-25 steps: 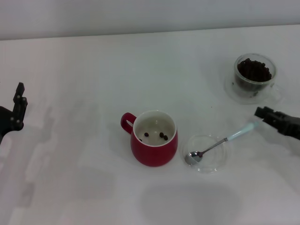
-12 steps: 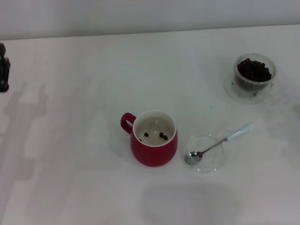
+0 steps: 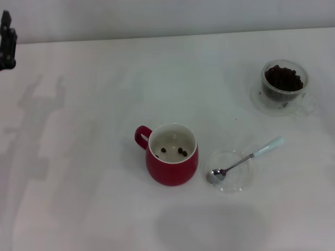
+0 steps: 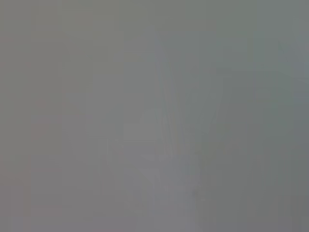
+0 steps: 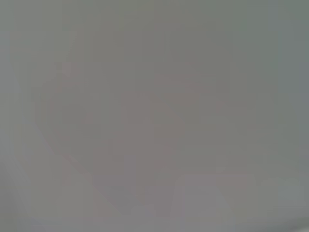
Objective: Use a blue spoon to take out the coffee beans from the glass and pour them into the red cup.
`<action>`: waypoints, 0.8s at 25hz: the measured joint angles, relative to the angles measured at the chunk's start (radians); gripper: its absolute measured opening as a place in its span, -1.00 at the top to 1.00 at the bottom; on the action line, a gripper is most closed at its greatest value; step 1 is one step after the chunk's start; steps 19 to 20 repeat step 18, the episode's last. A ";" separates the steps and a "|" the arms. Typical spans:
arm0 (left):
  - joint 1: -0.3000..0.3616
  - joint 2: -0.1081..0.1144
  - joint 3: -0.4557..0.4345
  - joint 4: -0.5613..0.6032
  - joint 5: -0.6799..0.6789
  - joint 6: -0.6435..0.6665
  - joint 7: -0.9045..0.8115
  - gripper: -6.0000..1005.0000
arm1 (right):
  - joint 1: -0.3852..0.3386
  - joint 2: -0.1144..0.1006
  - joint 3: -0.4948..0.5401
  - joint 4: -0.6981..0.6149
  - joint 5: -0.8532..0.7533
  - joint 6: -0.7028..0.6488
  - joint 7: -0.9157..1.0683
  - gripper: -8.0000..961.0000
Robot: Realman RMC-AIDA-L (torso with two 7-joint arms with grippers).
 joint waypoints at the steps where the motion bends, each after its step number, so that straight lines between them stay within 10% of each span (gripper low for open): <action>1: -0.007 0.000 -0.002 0.001 -0.005 0.001 0.001 0.01 | 0.006 0.003 0.026 0.000 0.000 -0.001 -0.021 0.25; 20: -0.053 -0.003 -0.056 0.004 -0.023 -0.013 -0.005 0.01 | 0.056 0.030 0.218 0.009 0.097 -0.001 -0.321 0.25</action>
